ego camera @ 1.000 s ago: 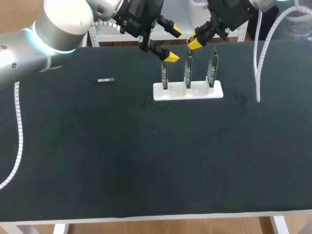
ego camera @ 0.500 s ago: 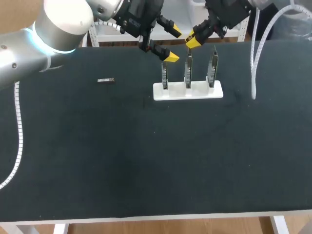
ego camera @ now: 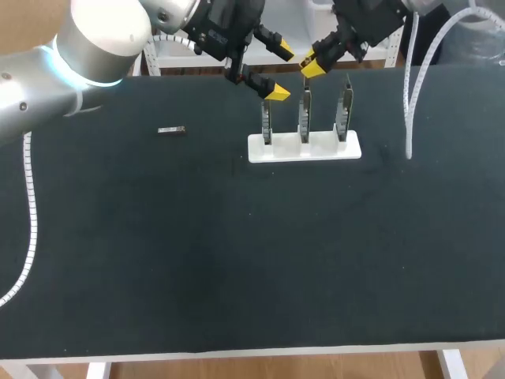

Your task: Pick up the optical module with the left hand, and insert it into the network port with the right hand.

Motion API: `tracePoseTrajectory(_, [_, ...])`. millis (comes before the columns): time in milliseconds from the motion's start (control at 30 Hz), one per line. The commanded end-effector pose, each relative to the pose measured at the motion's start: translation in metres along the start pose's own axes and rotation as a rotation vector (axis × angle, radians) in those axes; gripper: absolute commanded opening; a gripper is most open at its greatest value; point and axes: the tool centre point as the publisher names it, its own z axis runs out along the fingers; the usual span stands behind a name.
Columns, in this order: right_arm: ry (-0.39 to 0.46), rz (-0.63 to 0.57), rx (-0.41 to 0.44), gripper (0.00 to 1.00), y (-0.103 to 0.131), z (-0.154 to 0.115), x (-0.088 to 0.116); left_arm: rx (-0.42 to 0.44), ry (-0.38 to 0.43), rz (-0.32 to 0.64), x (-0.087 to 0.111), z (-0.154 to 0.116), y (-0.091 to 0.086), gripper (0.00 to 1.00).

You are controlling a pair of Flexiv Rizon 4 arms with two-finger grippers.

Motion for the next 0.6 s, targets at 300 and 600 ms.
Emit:
tracePoseTrajectory(300, [-0.007,-0.006,0.001,0.0,0.0064,-0.0025,-0.0024,0.0,0.003,0.001,-0.0003,0.0001,0.0001,1.0])
tracePoseTrajectory(600, [-0.008,-0.004,0.001,0.0,0.0094,-0.0036,0.0005,0.0,0.003,0.001,-0.0003,0.0001,0.0001,1.0])
